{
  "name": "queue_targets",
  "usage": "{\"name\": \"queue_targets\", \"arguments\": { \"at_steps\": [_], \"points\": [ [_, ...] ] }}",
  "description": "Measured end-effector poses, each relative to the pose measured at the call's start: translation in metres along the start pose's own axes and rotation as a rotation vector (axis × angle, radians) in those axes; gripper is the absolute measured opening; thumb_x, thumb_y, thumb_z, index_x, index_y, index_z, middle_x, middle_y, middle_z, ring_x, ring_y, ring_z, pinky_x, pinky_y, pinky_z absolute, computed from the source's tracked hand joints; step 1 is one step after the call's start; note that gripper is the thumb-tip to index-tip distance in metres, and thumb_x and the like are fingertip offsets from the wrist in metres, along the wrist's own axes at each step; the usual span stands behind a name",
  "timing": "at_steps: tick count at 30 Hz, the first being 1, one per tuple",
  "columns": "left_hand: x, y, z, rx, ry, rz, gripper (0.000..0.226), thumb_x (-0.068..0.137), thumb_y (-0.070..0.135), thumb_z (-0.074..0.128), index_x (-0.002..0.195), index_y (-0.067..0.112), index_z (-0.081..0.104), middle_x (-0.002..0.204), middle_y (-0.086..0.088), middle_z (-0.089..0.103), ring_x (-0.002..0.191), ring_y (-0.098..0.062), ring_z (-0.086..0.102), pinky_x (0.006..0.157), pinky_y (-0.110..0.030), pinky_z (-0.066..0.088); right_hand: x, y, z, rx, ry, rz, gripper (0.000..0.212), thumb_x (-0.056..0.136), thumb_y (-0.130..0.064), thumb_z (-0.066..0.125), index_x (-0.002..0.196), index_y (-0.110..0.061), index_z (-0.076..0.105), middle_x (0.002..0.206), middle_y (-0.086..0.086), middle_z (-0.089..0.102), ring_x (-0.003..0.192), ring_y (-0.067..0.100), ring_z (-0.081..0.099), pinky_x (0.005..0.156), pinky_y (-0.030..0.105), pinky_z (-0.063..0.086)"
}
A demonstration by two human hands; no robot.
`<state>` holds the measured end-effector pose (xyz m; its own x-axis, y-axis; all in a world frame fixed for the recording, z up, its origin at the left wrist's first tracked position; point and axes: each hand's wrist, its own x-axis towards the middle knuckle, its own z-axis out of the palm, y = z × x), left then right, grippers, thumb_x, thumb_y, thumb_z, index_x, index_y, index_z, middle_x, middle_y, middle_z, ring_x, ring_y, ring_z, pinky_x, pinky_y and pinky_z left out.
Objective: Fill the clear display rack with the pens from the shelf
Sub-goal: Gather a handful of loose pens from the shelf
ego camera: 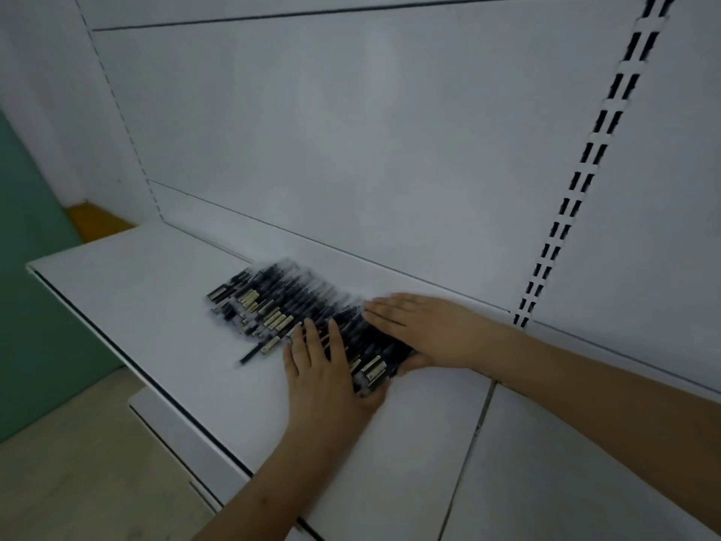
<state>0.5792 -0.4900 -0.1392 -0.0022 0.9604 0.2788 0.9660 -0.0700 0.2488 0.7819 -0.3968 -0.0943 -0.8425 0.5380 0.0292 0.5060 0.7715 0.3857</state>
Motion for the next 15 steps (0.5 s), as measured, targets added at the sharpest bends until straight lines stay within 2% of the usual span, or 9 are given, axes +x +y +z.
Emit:
{"name": "queue_targets", "arguments": {
  "at_steps": [4, 9, 15],
  "points": [
    [0.009, -0.013, -0.003, -0.045, -0.001, -0.021, 0.115, 0.073, 0.085, 0.037, 0.153, 0.018, -0.011, 0.162, -0.017, -0.002, 0.149, -0.031, -0.005, 0.12, -0.044, -0.002, 0.025, 0.007, -0.004, 0.037, -0.02, 0.006, 0.099, 0.082, -0.074, 0.034, 0.152, -0.005, 0.03, 0.156, 0.013, 0.034, 0.143, 0.024, 0.037, 0.119, 0.04, 0.015],
    [0.021, -0.025, -0.007, -0.052, -0.008, -0.019, 0.113, 0.073, 0.082, 0.042, 0.154, 0.019, -0.006, 0.161, -0.012, 0.008, 0.149, -0.03, 0.003, 0.121, -0.044, 0.01, 0.048, 0.01, -0.009, 0.087, -0.069, -0.01, 0.104, 0.085, -0.066, 0.057, 0.157, -0.01, 0.006, 0.164, 0.007, 0.005, 0.152, 0.018, 0.01, 0.118, 0.026, -0.009],
    [0.031, -0.042, -0.008, -0.012, 0.055, 0.011, 0.109, 0.071, 0.082, 0.04, 0.154, 0.02, 0.007, 0.156, -0.007, 0.026, 0.144, -0.028, 0.019, 0.116, -0.042, 0.021, 0.067, 0.003, -0.016, 0.14, -0.065, 0.035, 0.102, 0.085, -0.063, 0.061, 0.157, -0.011, 0.009, 0.165, 0.008, 0.009, 0.151, 0.019, 0.016, 0.12, 0.026, -0.001]
  ]
}}
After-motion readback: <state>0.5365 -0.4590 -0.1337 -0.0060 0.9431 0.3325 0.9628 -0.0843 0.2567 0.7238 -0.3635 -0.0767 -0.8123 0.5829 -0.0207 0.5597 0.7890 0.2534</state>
